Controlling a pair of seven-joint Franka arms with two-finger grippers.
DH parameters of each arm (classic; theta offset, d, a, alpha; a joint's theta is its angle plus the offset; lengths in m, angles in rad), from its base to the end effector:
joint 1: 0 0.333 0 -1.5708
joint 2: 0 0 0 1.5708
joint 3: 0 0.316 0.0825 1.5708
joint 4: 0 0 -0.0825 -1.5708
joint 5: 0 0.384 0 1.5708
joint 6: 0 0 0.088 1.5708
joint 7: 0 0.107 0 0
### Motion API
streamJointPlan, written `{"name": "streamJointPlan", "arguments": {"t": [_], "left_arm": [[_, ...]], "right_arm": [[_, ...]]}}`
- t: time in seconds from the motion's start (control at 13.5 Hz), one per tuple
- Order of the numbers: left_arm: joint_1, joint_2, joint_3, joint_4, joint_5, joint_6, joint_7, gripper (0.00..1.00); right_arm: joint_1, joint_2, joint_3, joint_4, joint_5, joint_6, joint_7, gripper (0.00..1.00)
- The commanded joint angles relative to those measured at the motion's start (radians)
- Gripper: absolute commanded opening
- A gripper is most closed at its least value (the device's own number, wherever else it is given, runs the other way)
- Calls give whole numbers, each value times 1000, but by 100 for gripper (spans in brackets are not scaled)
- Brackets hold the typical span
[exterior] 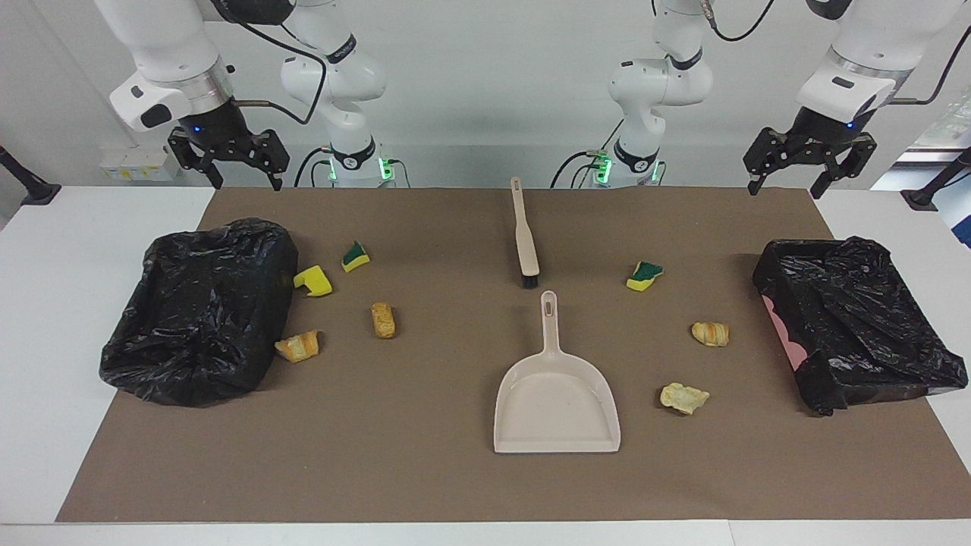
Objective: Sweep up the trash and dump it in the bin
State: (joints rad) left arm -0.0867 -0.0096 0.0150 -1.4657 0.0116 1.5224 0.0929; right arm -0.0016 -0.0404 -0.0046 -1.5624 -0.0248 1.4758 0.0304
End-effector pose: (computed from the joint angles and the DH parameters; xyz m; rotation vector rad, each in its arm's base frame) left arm 0.5451 -0.0378 0.6748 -3.1173 0.2556 -0.1035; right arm 0.5321 -0.0062 0.6423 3.1151 -0.0598 -0.0715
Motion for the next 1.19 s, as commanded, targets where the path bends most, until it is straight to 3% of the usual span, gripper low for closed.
{"name": "streamJointPlan", "arguments": {"t": [0.0, 0.44, 1.11], "left_arm": [[5, -13, 0, 19, -3, -22, 7, 100], [4, -29, -4, 5, -2, -42, -1, 100], [-51, -110, -20, -174, -13, 33, -5, 100]], "right_arm": [[-6, -27, 5, -27, -4, -20, 28, 100], [-14, -42, 2, -51, 0, -14, 29, 100], [3, -30, 6, -42, 0, 21, 28, 100]]}}
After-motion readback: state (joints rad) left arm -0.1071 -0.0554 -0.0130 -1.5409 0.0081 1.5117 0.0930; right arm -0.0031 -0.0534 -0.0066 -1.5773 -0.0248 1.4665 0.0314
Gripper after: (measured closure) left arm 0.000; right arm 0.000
